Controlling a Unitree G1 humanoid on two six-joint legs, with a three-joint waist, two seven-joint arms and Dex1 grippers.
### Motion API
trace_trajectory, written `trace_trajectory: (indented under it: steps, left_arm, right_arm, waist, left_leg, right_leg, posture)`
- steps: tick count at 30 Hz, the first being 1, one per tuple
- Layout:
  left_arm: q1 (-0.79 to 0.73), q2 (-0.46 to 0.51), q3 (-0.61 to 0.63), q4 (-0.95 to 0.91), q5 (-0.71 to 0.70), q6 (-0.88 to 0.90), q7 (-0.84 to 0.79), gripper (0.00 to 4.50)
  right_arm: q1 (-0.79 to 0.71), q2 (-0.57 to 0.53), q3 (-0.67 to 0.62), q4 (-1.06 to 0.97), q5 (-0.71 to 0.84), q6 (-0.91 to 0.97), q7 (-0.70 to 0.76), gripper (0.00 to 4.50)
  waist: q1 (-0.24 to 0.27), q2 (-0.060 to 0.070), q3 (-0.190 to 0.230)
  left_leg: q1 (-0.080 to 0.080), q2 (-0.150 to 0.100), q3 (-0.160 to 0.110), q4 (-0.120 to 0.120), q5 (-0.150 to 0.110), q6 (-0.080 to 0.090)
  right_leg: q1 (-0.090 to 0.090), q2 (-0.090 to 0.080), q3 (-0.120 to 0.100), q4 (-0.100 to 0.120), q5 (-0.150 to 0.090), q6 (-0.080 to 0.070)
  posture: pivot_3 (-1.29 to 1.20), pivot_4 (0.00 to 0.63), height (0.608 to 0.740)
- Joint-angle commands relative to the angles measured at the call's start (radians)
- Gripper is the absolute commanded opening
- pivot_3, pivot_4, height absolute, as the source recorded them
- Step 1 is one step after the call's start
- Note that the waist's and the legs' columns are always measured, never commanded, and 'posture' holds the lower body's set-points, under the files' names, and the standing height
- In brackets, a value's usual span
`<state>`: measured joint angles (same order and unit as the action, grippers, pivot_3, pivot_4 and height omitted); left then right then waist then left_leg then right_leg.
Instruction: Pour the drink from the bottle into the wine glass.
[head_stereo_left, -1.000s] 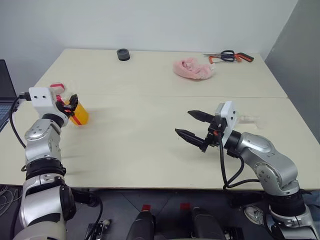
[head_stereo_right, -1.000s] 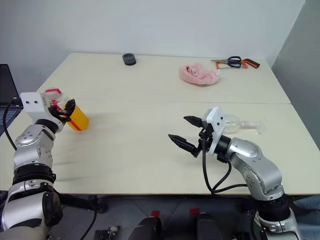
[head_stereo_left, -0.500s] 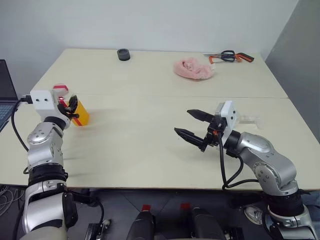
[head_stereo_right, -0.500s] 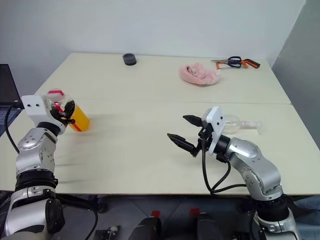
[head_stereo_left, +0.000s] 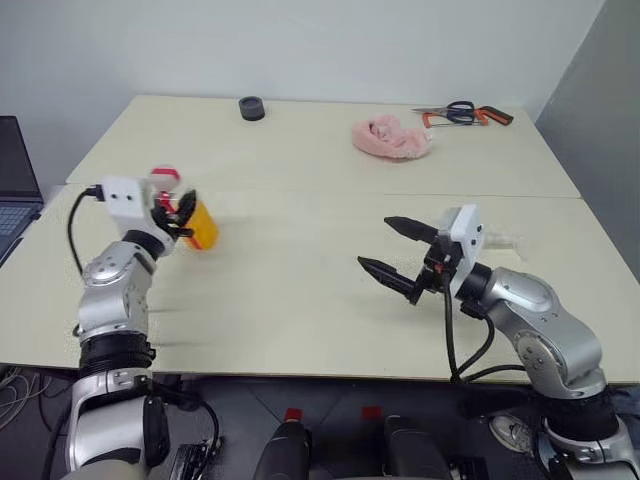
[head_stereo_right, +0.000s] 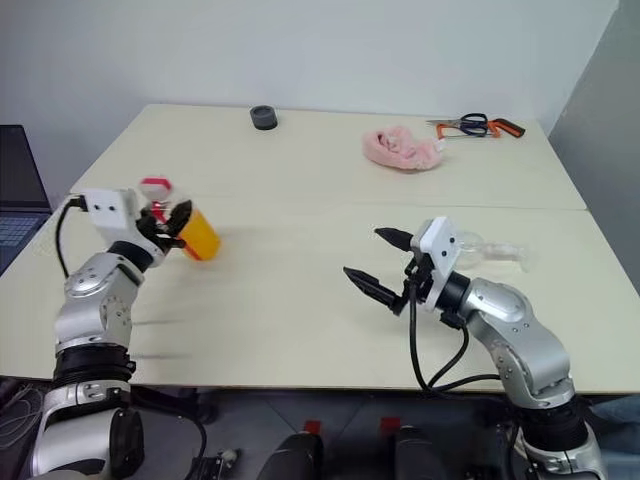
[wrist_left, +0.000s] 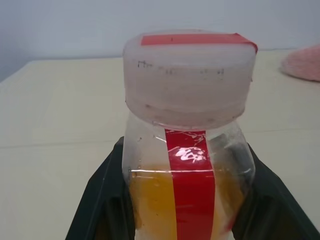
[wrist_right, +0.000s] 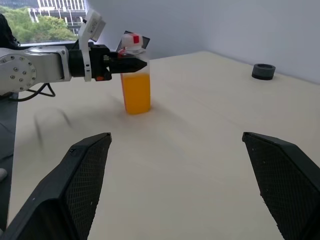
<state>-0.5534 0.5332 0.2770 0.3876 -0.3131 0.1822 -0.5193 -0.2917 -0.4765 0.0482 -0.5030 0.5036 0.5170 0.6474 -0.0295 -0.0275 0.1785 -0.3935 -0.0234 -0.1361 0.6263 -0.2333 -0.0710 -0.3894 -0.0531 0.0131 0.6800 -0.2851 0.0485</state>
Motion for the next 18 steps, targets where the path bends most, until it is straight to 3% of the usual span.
trace_trajectory:
  steps: [1, 8, 18]
  left_arm:
    - [-0.026, -0.02, -0.076, -0.118, -0.024, 0.017, -0.1, 1.84]
    - [-0.105, -0.107, -0.251, -0.192, -0.053, 0.085, -0.314, 1.84]
    - [-0.203, -0.179, -0.423, -0.193, -0.076, 0.101, -0.619, 1.84]
  right_arm:
    - [0.013, -0.033, -0.059, -0.093, 0.05, 0.028, -0.004, 4.5]
    - [0.051, -0.098, -0.111, -0.178, 0.126, 0.166, -0.058, 4.5]
    - [0.044, -0.082, -0.137, -0.204, 0.169, 0.255, -0.175, 4.5]
  waist:
    - [-0.001, 0.0, 0.0]
    - [-0.001, 0.0, 0.0]
    - [-0.005, 0.0, 0.0]
  left_leg:
    - [0.0, 0.0, 0.0, 0.0, 0.0, 0.0]
    - [0.0, 0.0, 0.0, 0.0, 0.0, 0.0]
    - [0.0, 0.0, 0.001, 0.0, 0.0, 0.0]
  right_leg:
    - [0.0, 0.0, 0.0, 0.0, 0.0, 0.0]
    - [0.0, 0.0, 0.0, 0.0, 0.0, 0.0]
    - [0.0, 0.001, 0.0, 0.0, 0.0, 0.0]
  posture:
    - [0.0, 0.15, 0.74]
    - [0.0, 0.15, 0.74]
    - [0.0, 0.15, 0.74]
